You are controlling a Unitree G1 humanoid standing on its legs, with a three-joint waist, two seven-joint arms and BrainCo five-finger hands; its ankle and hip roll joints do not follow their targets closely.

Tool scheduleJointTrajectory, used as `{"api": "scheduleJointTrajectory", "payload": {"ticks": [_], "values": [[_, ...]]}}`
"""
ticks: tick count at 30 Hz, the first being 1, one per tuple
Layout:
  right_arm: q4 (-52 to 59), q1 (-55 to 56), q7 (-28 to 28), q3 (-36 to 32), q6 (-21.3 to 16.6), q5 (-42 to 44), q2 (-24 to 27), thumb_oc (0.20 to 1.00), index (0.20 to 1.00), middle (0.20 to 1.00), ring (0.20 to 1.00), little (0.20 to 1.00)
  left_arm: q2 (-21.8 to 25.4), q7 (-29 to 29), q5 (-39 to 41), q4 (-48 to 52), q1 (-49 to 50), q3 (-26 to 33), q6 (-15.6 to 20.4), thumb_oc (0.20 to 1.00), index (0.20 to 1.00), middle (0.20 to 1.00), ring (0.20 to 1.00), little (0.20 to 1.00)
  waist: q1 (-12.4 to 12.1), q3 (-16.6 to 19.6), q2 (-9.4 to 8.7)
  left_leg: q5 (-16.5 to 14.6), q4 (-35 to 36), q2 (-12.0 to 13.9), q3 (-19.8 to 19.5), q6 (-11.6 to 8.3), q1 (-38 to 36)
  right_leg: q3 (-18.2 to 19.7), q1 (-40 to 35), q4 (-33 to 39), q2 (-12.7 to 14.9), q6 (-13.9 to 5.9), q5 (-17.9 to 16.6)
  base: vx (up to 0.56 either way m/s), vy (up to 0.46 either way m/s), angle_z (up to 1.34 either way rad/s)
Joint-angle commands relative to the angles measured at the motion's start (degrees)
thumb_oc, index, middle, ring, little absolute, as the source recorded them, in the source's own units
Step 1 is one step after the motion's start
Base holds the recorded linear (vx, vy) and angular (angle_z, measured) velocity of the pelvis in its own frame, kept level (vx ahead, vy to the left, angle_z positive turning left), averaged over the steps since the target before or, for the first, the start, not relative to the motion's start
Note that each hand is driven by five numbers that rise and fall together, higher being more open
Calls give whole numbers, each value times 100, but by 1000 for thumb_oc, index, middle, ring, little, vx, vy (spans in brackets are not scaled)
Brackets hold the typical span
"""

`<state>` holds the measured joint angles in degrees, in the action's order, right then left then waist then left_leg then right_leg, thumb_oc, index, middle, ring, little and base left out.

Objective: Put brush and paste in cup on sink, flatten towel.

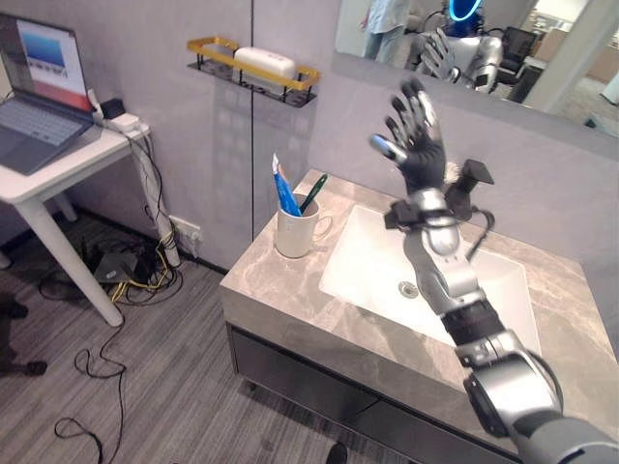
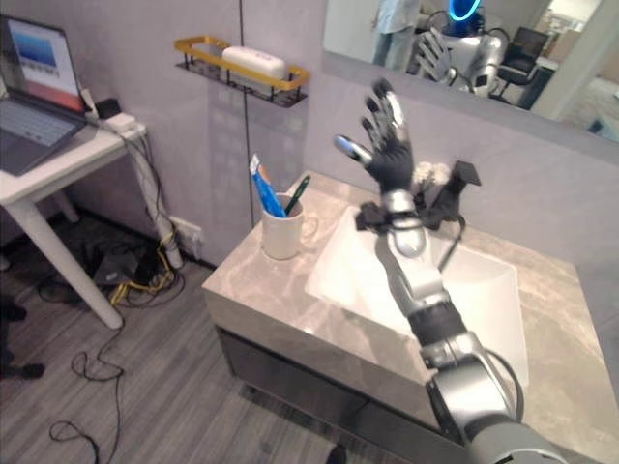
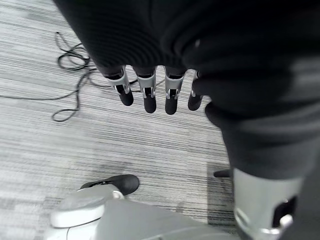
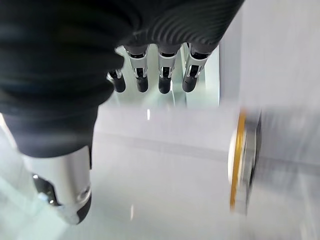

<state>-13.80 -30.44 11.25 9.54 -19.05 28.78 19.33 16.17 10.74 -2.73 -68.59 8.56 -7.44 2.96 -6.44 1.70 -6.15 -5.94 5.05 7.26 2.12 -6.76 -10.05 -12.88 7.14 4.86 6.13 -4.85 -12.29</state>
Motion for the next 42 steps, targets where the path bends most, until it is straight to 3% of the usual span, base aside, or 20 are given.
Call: {"api": "scheduleJointTrajectory", "payload": {"ticks": [1, 3, 5, 7, 9, 14, 16, 17, 18, 19, 20, 22, 26, 28, 30, 32, 38, 41, 42], "values": [[419, 95, 50, -639, -334, 34, 437, 1000, 1000, 1000, 1000, 1000, -37, -62, -89, -295, -278, -35, 46, 1000, 1000, 1000, 1000, 1000, 27, -357, -24, -132, -30, -260, -91, 568, -331, 197, -335, -206, 575, -741, -166, -10, 53, -1], [471, 666, 111, -1100, -343, -160, 657, 1000, 1000, 1000, 1000, 1000, -100, -142, -209, -327, -223, 30, 79, 1000, 1000, 1000, 1000, 1000, 129, -350, -12, -234, -129, -343, -52, 627, -329, 236, -330, -203, 635, -789, -246, -42, 80, -13], [397, 1399, 362, -2018, -459, -427, 895, 1000, 1000, 1000, 1000, 1000, -199, -228, -399, -430, -149, 88, 108, 1000, 1000, 1000, 1000, 1000, 332, -376, 14, -356, -271, -487, 1, 729, -294, 353, -279, -212, 737, -865, -449, -106, 131, -20], [394, 1597, 464, -2289, -471, -580, 999, 1000, 1000, 1000, 1000, 1000, -231, -249, -448, -453, -130, 93, 123, 1000, 1000, 1000, 1000, 1000, 381, -388, 21, -393, -333, -547, 19, 769, -277, 400, -243, -225, 779, -895, -517, -72, 91, -15], [352, 1960, 745, -2878, -549, -876, 1186, 1000, 1000, 1000, 1000, 1000, -282, -290, -510, -521, -111, 135, 141, 1000, 1000, 1000, 1000, 1000, 581, -441, 33, -450, -404, -686, 101, 851, -255, 528, -143, -241, 867, -966, -764, -100, 99, -24], [97, 2050, 1004, -3263, -643, -779, 1111, 1000, 1000, 1000, 1000, 1000, -302, -317, -588, -618, -165, 79, 120, 1000, 1000, 1000, 1000, 1000, 776, -488, 100, -386, -279, -841, 292, 915, -288, 657, 17, -176, 916, -1015, -1019, -86, 63, -29], [-56, 1979, 783, -3252, -808, 116, 752, 1000, 1000, 1000, 1000, 1000, -298, -322, -527, -616, -167, 53, 115, 1000, 1000, 1000, 1000, 1000, 877, -545, 192, -293, -184, -879, 462, 946, -301, 590, 186, -245, 945, -1015, -1138, -110, 42, -61], [-81, 1973, 744, -3254, -823, 162, 762, 1000, 1000, 1000, 1000, 1000, -293, -323, -525, -616, -170, 57, 114, 1000, 1000, 1000, 1000, 1000, 875, -548, 190, -291, -180, -877, 469, 946, -303, 598, 197, -261, 942, -1015, -1134, -120, 45, -45], [-80, 1928, 618, -3189, -892, 547, 620, 1000, 1000, 1000, 1000, 1000, -305, -330, -477, -554, -203, 28, 115, 1000, 1000, 1000, 1000, 1000, 846, -630, 285, -246, -189, -843, 563, 969, -279, 289, 252, -540, 919, -965, -799, -260, 121, -44], [-83, 2048, 393, -3078, -931, 1143, 339, 1000, 1000, 1000, 1000, 1000, -307, -314, -302, -344, -225, 9, 126, 1000, 1000, 1000, 1000, 1000, 814, -731, 453, -107, -215, -780, 772, 1007, -130, -238, 105, -1166, 796, -776, -64, -270, 112, -47], [-93, 2053, 368, -3082, -938, 1168, 339, 1000, 1000, 1000, 1000, 1000, -299, -316, -299, -334, -218, 8, 119, 1000, 1000, 1000, 1000, 1000, 824, -721, 427, -79, -211, -795, 763, 1001, -110, -242, 143, -1215, 821, -758, -40, -239, 67, -61], [-609, 2336, 142, -3103, -885, 1828, 8, 1000, 1000, 1000, 1000, 1000, -227, -325, -51, 49, -154, -31, 122, 1000, 1000, 1000, 1000, 1000, 819, -599, 482, 124, -73, -762, 900, 975, 37, -106, -153, -1522, 393, -652, 418, -106, -38, -49], [-1575, 2515, 232, -3001, -549, 1375, 323, 1000, 1000, 1000, 1000, 1000, -146, -398, 6, 231, -150, -52, 193, 1000, 1000, 1000, 1000, 1000, 785, -521, 490, 269, -6, -705, 937, 868, 218, -129, -299, -1124, 257, -601, 454, -39, -79, -4], [-2430, 2692, 333, -2898, -224, 618, 653, 1000, 1000, 1000, 1000, 1000, -107, -395, -36, 174, -189, -59, 222, 1000, 1000, 1000, 1000, 1000, 799, -490, 511, 263, -5, -634, 971, 802, 252, -187, -352, -991, 196, -561, 570, 38, -92, -7], [-3255, 2776, 247, -2878, -94, 566, 760, 1000, 1000, 1000, 1000, 1000, -197, -389, -96, -93, -258, -85, 193, 1000, 1000, 1000, 1000, 1000, 862, -477, 495, 310, -16, -575, 978, 717, 279, -180, -411, -768, 145, -483, 620, 86, -162, -24], [-3910, 2884, -27, -2815, 0, 941, 615, 1000, 1000, 1000, 1000, 1000, -306, -380, -92, -318, -311, -111, 193, 1000, 1000, 1000, 1000, 1000, 912, -489, 518, 348, -37, -473, 1021, 620, 252, -192, -466, -699, 94, -405, 690, 116, -198, -15], [-4905, 3132, -276, -2403, 360, 457, 563, 1000, 1000, 1000, 1000, 1000, -330, -397, -57, -407, -356, -119, 260, 1000, 1000, 1000, 1000, 1000, 998, -536, 558, 517, -173, -288, 1025, 425, 297, -180, -527, -632, -23, -270, 822, 61, -143, -2], [-5184, 3231, -357, -2241, 437, 472, 425, 1000, 1000, 1000, 1000, 1000, -284, -385, 19, -384, -443, -111, 308, 1000, 1000, 1000, 1000, 1000, 1063, -635, 548, 564, -792, -157, 969, 290, 563, -118, -526, -588, -104, -126, 909, 8, -164, 8], [-5245, 3358, -452, -1974, 523, 224, 400, 1000, 1000, 1000, 1000, 1000, -230, -351, 76, -269, -497, -81, 358, 1000, 1000, 1000, 1000, 1000, 1045, -788, 503, 722, -1695, -43, 858, 168, 976, -105, -622, -536, -166, 24, 1005, -16, -264, 14]]}}
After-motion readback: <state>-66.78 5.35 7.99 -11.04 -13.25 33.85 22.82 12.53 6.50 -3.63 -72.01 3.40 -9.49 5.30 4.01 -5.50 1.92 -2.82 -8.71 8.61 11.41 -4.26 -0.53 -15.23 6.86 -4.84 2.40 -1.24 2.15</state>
